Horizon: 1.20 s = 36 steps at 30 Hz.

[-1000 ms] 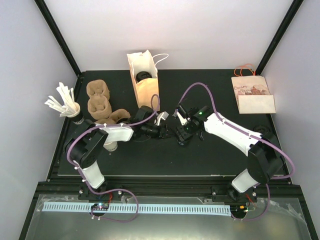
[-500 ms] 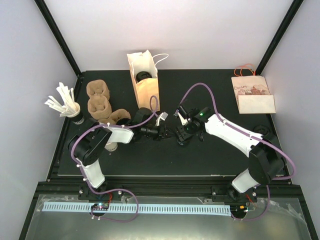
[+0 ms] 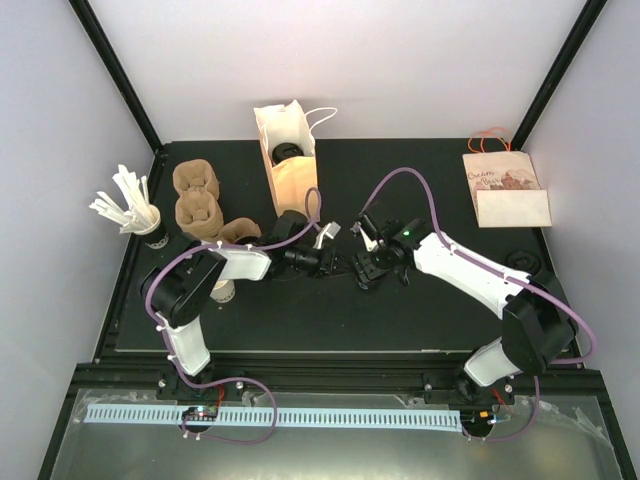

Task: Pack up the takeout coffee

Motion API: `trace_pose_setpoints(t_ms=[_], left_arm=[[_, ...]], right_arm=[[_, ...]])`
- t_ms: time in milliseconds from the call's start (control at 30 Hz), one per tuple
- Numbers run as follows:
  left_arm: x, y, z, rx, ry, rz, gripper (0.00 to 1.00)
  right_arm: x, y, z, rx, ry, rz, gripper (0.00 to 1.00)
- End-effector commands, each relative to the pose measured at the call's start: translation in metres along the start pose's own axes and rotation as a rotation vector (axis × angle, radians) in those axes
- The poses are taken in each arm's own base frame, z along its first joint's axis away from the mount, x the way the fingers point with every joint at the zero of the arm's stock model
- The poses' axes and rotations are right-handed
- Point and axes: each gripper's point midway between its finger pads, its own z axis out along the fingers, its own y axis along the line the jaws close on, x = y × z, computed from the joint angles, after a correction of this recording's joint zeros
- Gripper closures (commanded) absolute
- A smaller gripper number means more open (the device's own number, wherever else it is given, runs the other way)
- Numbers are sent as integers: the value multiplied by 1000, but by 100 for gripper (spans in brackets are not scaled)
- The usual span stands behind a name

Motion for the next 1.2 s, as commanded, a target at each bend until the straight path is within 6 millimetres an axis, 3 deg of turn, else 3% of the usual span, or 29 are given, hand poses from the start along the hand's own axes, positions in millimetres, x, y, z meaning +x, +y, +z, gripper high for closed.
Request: trace_pose_setpoints(t_ms=[0, 300, 467, 633, 733, 867, 1167], left_arm=[[26, 58, 13, -186, 44, -98, 83], [41, 75, 20, -207, 44, -127, 85], [38, 73, 18, -210, 37, -118, 85], [15, 33, 13, -141, -4, -23, 65], [-5, 2, 0, -124, -74, 63, 48], [-19, -29, -27, -152, -196, 159, 33], [-2, -22, -51, -201, -278, 165, 28]], right_arm=[[20, 8, 17, -27, 74, -7, 39], [24, 7, 19, -25, 80, -8, 39], [26, 6, 20, -21, 79, -5, 39], [18, -2, 13, 34, 77, 24, 39], [8, -9, 5, 79, 65, 65, 39], [-2, -10, -3, 91, 70, 117, 39], [-17, -13, -7, 129, 49, 245, 28]])
